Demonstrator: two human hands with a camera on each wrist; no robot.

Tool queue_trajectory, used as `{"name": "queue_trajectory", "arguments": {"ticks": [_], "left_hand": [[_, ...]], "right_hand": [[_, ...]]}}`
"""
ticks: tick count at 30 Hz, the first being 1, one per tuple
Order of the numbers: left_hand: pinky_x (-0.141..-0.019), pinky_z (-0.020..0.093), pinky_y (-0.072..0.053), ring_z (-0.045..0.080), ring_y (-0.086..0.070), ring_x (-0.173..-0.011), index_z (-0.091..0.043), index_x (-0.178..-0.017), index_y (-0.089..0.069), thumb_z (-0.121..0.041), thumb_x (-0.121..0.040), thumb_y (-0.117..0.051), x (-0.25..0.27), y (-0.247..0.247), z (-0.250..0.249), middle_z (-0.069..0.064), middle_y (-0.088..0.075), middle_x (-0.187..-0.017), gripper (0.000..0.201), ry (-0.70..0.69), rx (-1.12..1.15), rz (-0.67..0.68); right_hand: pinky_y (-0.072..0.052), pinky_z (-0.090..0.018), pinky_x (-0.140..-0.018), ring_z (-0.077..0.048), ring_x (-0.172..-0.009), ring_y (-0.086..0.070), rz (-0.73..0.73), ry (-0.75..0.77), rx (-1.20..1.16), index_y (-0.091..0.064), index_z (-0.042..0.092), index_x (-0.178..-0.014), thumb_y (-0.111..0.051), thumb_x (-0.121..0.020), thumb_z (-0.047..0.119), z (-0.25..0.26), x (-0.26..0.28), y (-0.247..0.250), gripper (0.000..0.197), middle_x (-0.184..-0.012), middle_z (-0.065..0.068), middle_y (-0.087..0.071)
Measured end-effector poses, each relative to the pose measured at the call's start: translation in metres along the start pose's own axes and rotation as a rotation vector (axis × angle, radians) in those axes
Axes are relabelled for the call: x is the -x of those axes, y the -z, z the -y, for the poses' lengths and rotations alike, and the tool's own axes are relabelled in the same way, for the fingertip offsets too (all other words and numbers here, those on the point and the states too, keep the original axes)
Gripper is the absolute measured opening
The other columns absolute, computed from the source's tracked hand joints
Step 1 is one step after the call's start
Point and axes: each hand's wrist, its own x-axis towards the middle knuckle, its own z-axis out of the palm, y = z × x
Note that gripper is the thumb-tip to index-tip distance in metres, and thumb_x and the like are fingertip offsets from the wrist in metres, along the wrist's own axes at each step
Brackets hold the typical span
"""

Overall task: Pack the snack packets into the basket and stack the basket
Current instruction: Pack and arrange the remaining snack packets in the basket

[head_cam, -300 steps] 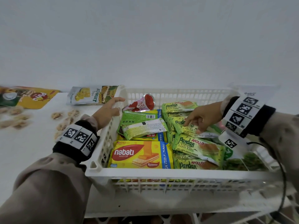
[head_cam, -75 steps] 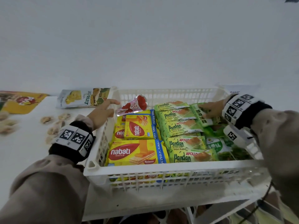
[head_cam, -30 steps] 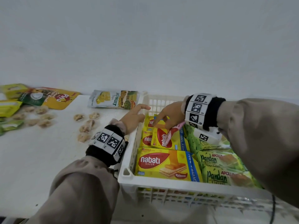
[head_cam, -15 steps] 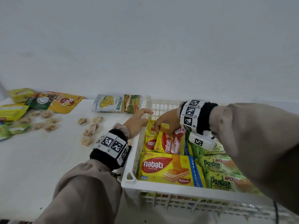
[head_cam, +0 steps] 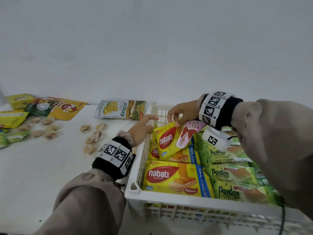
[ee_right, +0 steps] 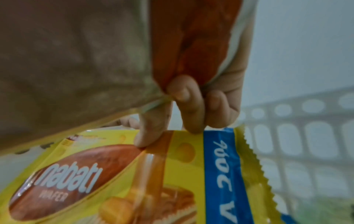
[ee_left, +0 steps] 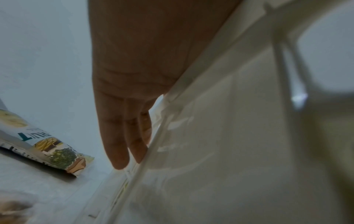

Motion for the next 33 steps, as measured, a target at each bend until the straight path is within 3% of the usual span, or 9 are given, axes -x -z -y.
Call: {"name": "queue_trajectory", "arguments": {"ticks": [5, 9, 15, 18, 23, 25, 28, 31, 33], "left_hand": [[-0.104, 0.027, -0.023, 0.018, -0.029, -0.132, -0.022, -0.125, -0.044, 0.0, -0.091, -0.036, 0.001, 0.0, 0.001, 0.004, -0.031, -0.146, 0.041, -0.025, -0.002, -0.007], [-0.106, 0.029, -0.025, 0.011, -0.032, -0.124, -0.028, -0.114, -0.046, -0.005, -0.095, -0.033, 0.0, -0.001, 0.004, 0.002, -0.036, -0.142, 0.032, -0.045, 0.057, -0.017], [-0.108, 0.045, -0.034, 0.026, -0.045, -0.122, -0.036, -0.097, -0.051, -0.012, -0.098, -0.032, 0.0, -0.002, 0.003, 0.007, -0.045, -0.135, 0.031, -0.03, 0.152, -0.026], [-0.11, 0.035, -0.027, 0.016, -0.037, -0.122, -0.028, -0.108, -0.048, -0.01, -0.099, -0.029, 0.001, -0.001, 0.004, 0.004, -0.041, -0.136, 0.028, -0.048, 0.085, -0.026], [-0.103, 0.026, -0.022, 0.02, -0.031, -0.132, -0.024, -0.117, -0.046, -0.011, -0.1, -0.027, 0.002, -0.001, 0.003, 0.007, -0.038, -0.141, 0.029, -0.055, 0.014, -0.029], [-0.101, 0.025, -0.022, 0.021, -0.032, -0.132, -0.023, -0.119, -0.046, -0.011, -0.1, -0.027, 0.0, -0.001, 0.004, 0.007, -0.038, -0.142, 0.03, -0.053, 0.002, -0.032], [-0.104, 0.029, -0.023, 0.023, -0.035, -0.131, -0.027, -0.116, -0.046, -0.012, -0.1, -0.028, 0.0, 0.0, 0.005, 0.005, -0.038, -0.142, 0.028, -0.053, -0.024, -0.028], [-0.105, 0.031, -0.024, 0.024, -0.035, -0.13, -0.028, -0.115, -0.046, -0.014, -0.1, -0.028, -0.001, 0.0, 0.003, 0.008, -0.039, -0.141, 0.028, -0.038, -0.058, -0.021], [-0.105, 0.031, -0.024, 0.024, -0.035, -0.131, -0.027, -0.119, -0.046, -0.015, -0.1, -0.027, -0.001, 0.002, 0.002, 0.009, -0.039, -0.141, 0.029, -0.014, -0.101, -0.006]], "right_hand": [[-0.047, -0.033, -0.079, -0.021, -0.085, -0.055, 0.002, 0.0, -0.07, -0.049, 0.03, -0.085, -0.059, -0.089, 0.013, -0.003, 0.008, -0.001, 0.02, -0.079, 0.003, -0.057], [-0.045, -0.04, -0.087, -0.021, -0.085, -0.054, 0.032, 0.002, -0.071, -0.048, 0.029, -0.084, -0.058, -0.09, 0.013, -0.004, 0.009, -0.003, 0.02, -0.077, 0.004, -0.059], [-0.044, -0.038, -0.081, -0.022, -0.075, -0.052, 0.086, -0.003, -0.056, -0.048, 0.027, -0.083, -0.06, -0.089, 0.014, 0.003, 0.008, -0.009, 0.018, -0.072, 0.003, -0.058], [-0.042, -0.033, -0.077, -0.02, -0.073, -0.05, 0.146, -0.041, -0.018, -0.049, 0.019, -0.092, -0.06, -0.089, 0.016, 0.003, 0.007, -0.014, 0.012, -0.072, 0.002, -0.057], [-0.038, -0.019, -0.063, -0.016, -0.075, -0.047, 0.126, -0.092, 0.087, -0.053, 0.002, -0.115, -0.058, -0.09, 0.015, 0.011, 0.006, -0.034, 0.028, -0.072, 0.007, -0.049], [-0.038, -0.023, -0.066, -0.015, -0.084, -0.046, 0.115, -0.103, 0.133, -0.051, -0.002, -0.121, -0.056, -0.091, 0.014, 0.014, 0.004, -0.042, 0.034, -0.08, 0.0, -0.054], [-0.038, -0.024, -0.079, -0.015, -0.09, -0.046, 0.087, -0.128, 0.206, -0.051, 0.003, -0.125, -0.053, -0.093, 0.018, 0.016, 0.005, -0.048, 0.036, -0.113, -0.015, -0.059], [-0.038, -0.025, -0.088, -0.017, -0.1, -0.051, 0.036, -0.12, 0.219, -0.049, 0.013, -0.131, -0.052, -0.093, 0.022, 0.016, 0.013, -0.047, 0.039, -0.124, -0.011, -0.056], [-0.035, -0.026, -0.096, -0.02, -0.117, -0.048, 0.011, -0.113, 0.237, -0.042, 0.017, -0.137, -0.048, -0.095, 0.025, 0.018, 0.02, -0.043, 0.043, -0.134, -0.006, -0.049]]}}
